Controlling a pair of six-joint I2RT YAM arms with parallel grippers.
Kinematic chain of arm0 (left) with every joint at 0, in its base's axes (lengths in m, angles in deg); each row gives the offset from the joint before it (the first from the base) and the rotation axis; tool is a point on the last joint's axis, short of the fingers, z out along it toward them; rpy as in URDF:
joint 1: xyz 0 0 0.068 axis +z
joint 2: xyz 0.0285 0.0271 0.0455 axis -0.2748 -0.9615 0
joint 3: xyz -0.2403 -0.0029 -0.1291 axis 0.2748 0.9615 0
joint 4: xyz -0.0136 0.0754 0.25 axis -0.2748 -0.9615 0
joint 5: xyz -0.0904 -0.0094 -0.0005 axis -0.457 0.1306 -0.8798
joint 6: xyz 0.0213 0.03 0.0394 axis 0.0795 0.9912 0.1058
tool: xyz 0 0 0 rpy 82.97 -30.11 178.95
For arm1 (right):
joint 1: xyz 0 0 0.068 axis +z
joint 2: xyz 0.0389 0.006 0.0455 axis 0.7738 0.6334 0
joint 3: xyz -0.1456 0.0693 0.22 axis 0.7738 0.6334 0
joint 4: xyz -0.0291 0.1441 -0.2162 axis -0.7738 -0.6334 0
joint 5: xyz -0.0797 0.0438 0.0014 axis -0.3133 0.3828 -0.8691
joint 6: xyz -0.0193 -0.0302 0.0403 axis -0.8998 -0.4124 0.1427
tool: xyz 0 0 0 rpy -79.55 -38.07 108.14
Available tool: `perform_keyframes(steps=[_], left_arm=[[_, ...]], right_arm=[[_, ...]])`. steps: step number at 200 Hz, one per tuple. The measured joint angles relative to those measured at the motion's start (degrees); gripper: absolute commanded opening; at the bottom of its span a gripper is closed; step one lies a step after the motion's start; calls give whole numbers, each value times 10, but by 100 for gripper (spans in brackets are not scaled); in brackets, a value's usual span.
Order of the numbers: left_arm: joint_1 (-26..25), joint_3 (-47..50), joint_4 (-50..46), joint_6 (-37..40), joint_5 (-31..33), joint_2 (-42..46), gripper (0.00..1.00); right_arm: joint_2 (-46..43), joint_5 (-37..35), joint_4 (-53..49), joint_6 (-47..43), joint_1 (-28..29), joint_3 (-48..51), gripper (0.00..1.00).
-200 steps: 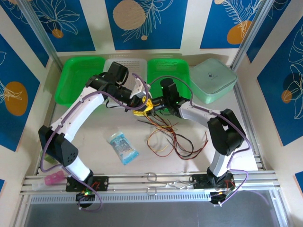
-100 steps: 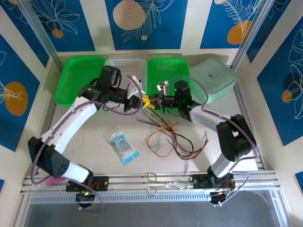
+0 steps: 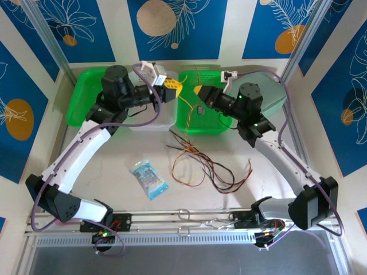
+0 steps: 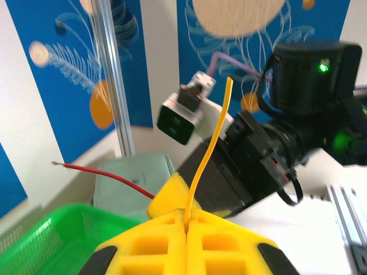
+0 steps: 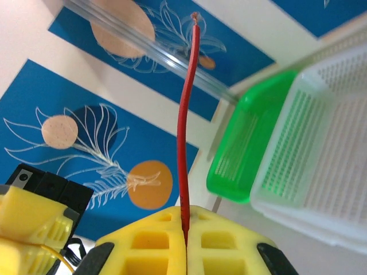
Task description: Untangle the cables
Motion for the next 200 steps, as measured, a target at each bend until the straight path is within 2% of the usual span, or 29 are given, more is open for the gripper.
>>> perform_keyframes(steps=[28, 50, 109, 167, 200], left_arm=[[-1, -45, 67, -52, 5, -17, 0], [-1, -78, 95, -59, 19, -35, 0], [-1, -184, 98, -52, 64, -89, 0], [-6, -196, 101, -45, 159, -91, 0], [-7, -189, 96, -17, 213, -86, 0]], right_arm=[[-27, -38, -21, -43, 0, -37, 0], [-36, -63, -23, -73, 0, -56, 0], [-33, -126, -25, -140, 4, -99, 0], [11, -310, -2, -214, 45, -183, 0], [35, -371, 6, -226, 29, -203, 0]])
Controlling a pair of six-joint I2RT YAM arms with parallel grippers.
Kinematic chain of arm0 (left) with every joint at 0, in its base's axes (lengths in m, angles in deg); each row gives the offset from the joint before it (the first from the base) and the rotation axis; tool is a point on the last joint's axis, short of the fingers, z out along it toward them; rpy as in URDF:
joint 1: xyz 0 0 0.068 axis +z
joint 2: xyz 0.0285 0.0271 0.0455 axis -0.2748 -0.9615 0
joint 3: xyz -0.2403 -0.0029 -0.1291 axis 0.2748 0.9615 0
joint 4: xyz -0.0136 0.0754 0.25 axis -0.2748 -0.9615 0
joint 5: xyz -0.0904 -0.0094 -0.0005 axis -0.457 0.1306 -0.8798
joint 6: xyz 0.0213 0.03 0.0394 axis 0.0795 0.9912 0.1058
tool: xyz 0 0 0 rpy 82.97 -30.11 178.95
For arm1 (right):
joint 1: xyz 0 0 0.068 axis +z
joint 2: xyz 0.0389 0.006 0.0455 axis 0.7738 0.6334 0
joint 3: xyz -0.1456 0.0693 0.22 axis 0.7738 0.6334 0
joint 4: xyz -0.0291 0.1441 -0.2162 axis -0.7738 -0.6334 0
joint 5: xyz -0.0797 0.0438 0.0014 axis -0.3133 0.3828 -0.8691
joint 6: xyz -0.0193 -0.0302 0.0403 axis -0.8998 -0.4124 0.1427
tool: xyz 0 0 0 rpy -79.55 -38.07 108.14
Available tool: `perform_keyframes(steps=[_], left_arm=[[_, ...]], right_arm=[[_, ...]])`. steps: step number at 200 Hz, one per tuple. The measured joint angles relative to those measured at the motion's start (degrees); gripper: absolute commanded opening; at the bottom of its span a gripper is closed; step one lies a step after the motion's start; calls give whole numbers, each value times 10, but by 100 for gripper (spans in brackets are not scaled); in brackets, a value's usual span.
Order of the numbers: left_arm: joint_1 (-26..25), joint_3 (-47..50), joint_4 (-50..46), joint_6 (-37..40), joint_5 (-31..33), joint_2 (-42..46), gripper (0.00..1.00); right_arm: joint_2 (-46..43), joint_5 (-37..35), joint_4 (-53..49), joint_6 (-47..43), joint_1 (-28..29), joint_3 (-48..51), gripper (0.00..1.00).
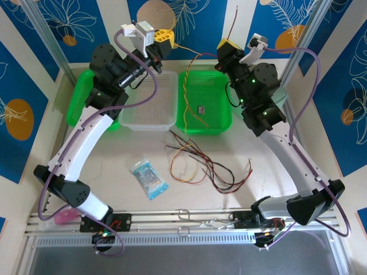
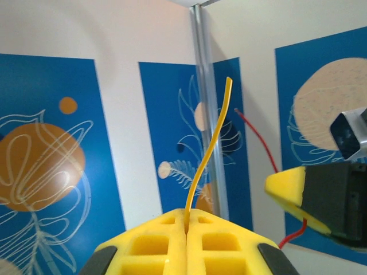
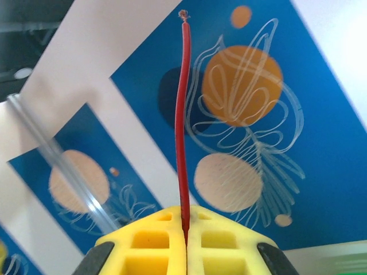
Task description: Untangle the cables
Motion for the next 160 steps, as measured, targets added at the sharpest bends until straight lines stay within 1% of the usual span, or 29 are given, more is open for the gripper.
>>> perform_keyframes(steps=[23, 43, 73, 94, 130, 160], left_arm=[[-1, 1, -30, 31, 40, 8, 0], [0, 0, -70, 57, 65, 17, 0], [6, 4, -106, 81, 83, 36, 0], [15, 38, -116, 85, 94, 69, 0], [48, 77, -143, 82, 107, 115, 0], [102, 101, -164, 57, 104, 137, 0]], right_arm=[[2, -8, 2, 0, -25, -9, 0], [3, 4, 3, 15, -61, -26, 0], [0, 37, 6, 68, -123, -31, 0], [-1, 51, 6, 94, -143, -30, 0], [-18, 61, 6, 109, -160, -11, 0], [-35, 67, 3, 112, -182, 5, 0]])
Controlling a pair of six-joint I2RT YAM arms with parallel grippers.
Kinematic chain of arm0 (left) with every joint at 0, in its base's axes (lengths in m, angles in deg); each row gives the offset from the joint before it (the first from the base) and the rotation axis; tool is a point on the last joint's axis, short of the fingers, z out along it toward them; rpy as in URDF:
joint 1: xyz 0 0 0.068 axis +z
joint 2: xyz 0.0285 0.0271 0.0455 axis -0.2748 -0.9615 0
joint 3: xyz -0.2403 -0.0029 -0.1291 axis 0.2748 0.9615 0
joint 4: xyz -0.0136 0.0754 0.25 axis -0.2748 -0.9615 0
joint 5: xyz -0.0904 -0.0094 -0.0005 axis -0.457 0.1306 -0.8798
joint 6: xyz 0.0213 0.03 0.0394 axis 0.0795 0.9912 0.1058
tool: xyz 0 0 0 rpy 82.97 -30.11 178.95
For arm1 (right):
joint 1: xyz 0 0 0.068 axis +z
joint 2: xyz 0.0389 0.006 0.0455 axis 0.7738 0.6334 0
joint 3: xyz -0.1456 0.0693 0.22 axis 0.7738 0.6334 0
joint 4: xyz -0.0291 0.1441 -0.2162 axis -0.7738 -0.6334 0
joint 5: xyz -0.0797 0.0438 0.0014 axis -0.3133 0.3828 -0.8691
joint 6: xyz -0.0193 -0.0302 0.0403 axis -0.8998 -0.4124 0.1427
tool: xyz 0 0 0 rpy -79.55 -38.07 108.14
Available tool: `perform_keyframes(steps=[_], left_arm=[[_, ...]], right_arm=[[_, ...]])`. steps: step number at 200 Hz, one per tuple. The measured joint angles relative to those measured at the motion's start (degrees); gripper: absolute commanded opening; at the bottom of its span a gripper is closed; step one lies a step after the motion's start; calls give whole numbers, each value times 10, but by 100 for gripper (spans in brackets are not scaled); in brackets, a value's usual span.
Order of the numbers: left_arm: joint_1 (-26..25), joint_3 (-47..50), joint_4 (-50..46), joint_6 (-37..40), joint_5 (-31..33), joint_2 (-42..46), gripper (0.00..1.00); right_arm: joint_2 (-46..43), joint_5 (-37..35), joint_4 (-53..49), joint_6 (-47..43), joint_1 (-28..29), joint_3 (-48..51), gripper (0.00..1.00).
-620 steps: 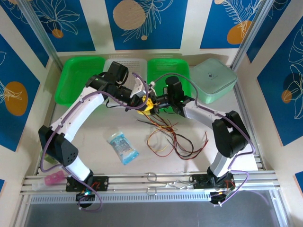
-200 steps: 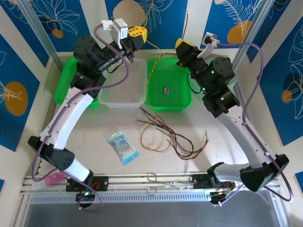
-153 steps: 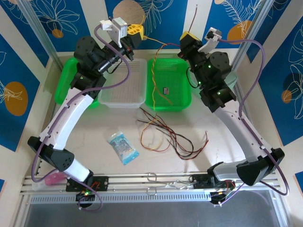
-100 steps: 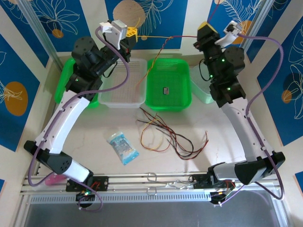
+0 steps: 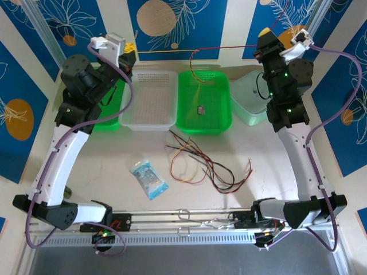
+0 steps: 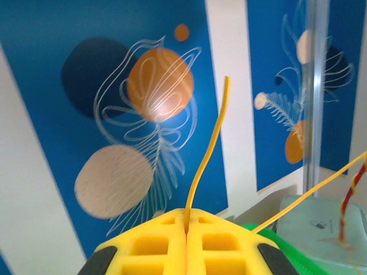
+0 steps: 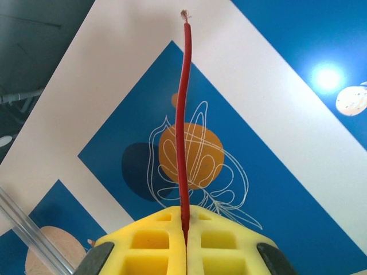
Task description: Untangle the cables
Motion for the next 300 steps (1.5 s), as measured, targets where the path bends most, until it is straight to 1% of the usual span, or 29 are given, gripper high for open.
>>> perform_keyframes(steps=[34, 87, 178, 234, 281, 300], left_arm=[[49, 18, -26, -24, -8, 6, 0], [92, 21, -57, -36, -16, 6, 0], [185, 51, -56, -93, -41, 1, 0], [220, 73, -53, -118, -44, -1, 0], [227, 77, -50, -129, -49, -1, 0], [234, 79, -48, -130, -51, -1, 0]], right_arm=[[-22, 1, -11, -3, -19, 14, 0], [-59, 0, -37, -18, -62, 36, 0], [-112, 2, -74, -31, -151, 70, 0], [-126, 9, -92, -25, -202, 78, 0], [-135, 22, -94, -20, -221, 85, 0], [-140, 26, -97, -22, -243, 85, 0]])
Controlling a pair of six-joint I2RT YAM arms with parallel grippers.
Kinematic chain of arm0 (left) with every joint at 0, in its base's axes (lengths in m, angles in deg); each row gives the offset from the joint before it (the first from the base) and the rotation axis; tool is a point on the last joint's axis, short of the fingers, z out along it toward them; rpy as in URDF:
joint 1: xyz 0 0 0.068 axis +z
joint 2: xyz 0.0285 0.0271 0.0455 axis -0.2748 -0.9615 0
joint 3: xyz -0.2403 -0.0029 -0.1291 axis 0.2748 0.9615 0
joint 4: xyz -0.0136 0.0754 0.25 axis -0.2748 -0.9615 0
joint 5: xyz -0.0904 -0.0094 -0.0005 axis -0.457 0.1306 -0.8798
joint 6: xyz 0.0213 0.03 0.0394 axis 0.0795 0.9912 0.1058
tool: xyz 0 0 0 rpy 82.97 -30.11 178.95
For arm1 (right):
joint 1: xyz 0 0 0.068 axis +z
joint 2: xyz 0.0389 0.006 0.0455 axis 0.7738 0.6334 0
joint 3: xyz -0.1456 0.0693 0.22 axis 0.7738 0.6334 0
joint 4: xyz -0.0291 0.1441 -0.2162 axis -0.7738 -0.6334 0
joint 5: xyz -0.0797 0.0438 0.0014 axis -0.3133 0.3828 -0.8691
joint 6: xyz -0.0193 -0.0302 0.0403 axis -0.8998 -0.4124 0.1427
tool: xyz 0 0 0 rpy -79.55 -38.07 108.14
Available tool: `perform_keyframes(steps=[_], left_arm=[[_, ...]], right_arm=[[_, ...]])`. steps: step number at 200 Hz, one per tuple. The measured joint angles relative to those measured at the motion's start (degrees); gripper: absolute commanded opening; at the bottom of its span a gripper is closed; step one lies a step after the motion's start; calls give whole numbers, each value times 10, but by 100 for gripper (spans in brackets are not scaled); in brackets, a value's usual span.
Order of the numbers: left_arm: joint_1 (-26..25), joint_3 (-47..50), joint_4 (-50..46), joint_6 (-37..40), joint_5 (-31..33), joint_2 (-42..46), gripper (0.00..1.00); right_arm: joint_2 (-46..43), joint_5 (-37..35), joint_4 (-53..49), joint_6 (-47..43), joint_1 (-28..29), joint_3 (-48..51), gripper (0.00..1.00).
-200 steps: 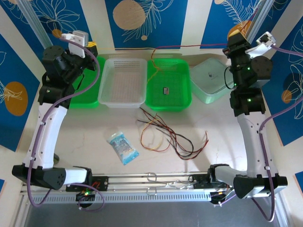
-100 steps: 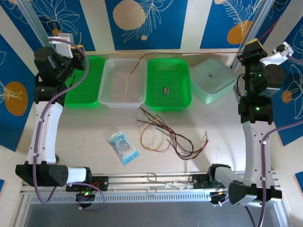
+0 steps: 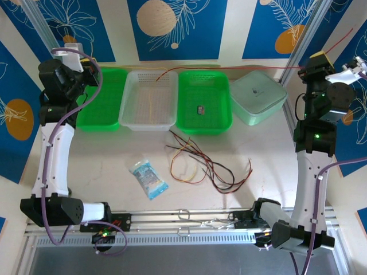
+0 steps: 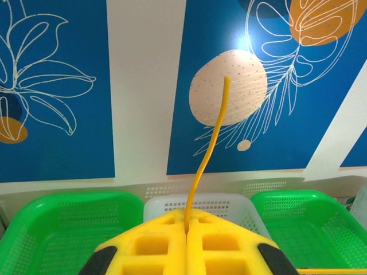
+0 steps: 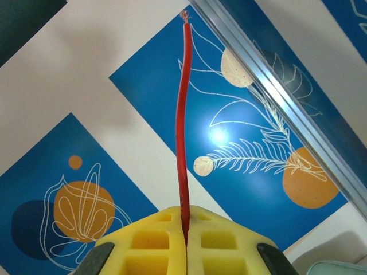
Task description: Untangle the cables
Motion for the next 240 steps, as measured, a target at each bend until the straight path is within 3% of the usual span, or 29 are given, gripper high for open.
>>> perform_keyframes(steps=[34, 64, 121, 160, 210, 240], left_arm=[[44, 20, 14, -18, -4, 0, 0], [54, 24, 23, -40, -24, -5, 0], [54, 20, 65, -60, -123, -13, 0], [51, -16, 165, -126, -185, -45, 0], [28, -110, 229, -178, -206, -118, 0], [8, -155, 229, -177, -205, -150, 0]], right_arm=[[-20, 14, -7, 19, -70, 9, 0], [-24, 35, -8, 33, -89, 10, 0], [-23, 72, -14, 48, -89, 18, 0], [-23, 82, -23, 48, -89, 23, 0], [-19, 103, -23, 49, -84, 16, 0], [-7, 118, -23, 50, -47, -4, 0]])
